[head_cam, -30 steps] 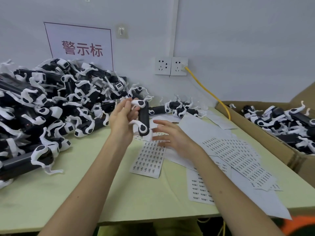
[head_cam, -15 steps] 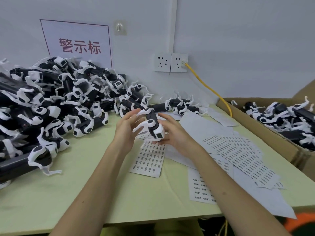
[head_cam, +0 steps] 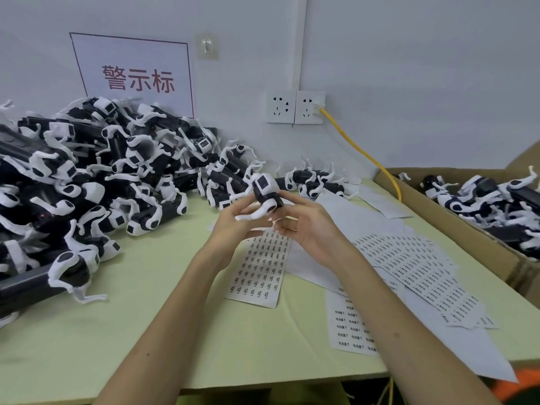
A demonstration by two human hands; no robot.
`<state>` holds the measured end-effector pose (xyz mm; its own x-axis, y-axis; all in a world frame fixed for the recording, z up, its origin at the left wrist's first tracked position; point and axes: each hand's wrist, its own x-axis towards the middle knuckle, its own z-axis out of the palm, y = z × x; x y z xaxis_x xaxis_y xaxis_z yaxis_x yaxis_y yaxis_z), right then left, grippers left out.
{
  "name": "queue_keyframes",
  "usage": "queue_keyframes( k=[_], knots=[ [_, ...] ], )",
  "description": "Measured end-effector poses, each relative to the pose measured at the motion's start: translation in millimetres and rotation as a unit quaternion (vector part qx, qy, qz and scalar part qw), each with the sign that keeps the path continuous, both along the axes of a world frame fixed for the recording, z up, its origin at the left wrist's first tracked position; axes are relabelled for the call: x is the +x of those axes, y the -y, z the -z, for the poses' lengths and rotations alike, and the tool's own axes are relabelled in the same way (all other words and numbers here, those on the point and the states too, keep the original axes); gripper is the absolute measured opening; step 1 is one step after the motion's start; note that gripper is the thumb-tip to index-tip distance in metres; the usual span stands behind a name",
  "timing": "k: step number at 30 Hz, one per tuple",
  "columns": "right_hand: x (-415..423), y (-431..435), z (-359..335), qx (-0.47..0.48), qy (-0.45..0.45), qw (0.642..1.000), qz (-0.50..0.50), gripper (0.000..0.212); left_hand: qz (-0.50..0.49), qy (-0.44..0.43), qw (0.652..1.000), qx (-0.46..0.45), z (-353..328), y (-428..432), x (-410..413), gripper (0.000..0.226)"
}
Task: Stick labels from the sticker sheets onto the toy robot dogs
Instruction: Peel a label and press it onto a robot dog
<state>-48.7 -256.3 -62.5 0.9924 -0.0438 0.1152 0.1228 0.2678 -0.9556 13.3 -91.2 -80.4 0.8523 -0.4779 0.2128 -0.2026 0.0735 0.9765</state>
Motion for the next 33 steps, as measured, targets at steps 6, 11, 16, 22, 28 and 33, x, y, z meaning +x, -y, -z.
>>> queue_keyframes(
  k=[6, 11, 16, 22, 28, 33],
  knots=[
    [1.3, 0.2, 0.1, -0.015, 0.057, 0.990, 0.129, 0.033, -0.020, -0.070, 0.996, -0.053, 1.4, 6.8, -1.9, 0.038],
    [2.3, 2.1, 3.9, -0.122, 0.053, 0.954, 0.268, 0.022, -0.045, -0.083, 0.994, -0.061, 2.2, 5.0, 2.3, 0.049],
    [11.0, -6.9, 11.7, -0.194, -0.017, 0.958, 0.212, 0.017, -0.050, -0.095, 0.989, -0.105, 2.9, 5.7, 3.2, 0.047],
    [10.0, -4.7, 29.8, -0.595, -0.112, 0.783, 0.140, 0.059, -0.114, -0.173, 0.967, -0.146, -0.9, -1.2, 8.2, 0.041],
    [12.3, -2.7, 32.6, -0.601, -0.093, 0.783, 0.129, 0.060, -0.095, -0.182, 0.973, -0.103, -0.5, -0.7, 6.4, 0.035],
    [8.9, -5.3, 22.8, -0.456, 0.011, 0.870, 0.187, 0.023, -0.076, -0.139, 0.983, -0.094, -2.7, 0.8, 0.8, 0.049]
  ],
)
